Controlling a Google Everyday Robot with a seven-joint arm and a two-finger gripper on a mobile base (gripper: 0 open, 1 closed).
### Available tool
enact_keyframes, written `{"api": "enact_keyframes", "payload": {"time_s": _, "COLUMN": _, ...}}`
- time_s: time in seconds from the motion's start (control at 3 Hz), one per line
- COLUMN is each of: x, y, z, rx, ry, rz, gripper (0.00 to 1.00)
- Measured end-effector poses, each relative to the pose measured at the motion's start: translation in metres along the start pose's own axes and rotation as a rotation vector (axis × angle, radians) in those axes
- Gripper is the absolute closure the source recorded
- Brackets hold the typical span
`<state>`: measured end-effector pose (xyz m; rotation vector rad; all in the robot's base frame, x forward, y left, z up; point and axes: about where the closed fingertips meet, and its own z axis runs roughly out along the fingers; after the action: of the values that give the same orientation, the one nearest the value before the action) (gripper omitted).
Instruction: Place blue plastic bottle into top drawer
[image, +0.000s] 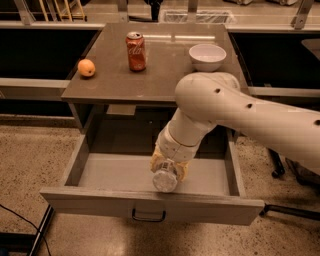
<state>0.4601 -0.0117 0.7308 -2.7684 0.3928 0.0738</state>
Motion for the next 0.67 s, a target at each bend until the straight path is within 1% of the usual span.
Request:
{"api": "enact_keyframes", "payload": {"time_s": 0.33, "x": 0.029, "y": 0.004, "z": 0.025, "rx": -0.026, "ry": 0.068, "rz": -0.046, "gripper": 1.0}}
{"api": "enact_keyframes", "payload": {"time_s": 0.67, "x": 0.048, "y": 0.016, "z": 0.047, "rx": -0.052, "ry": 0.11, "rz": -0.06, "gripper": 0.81}}
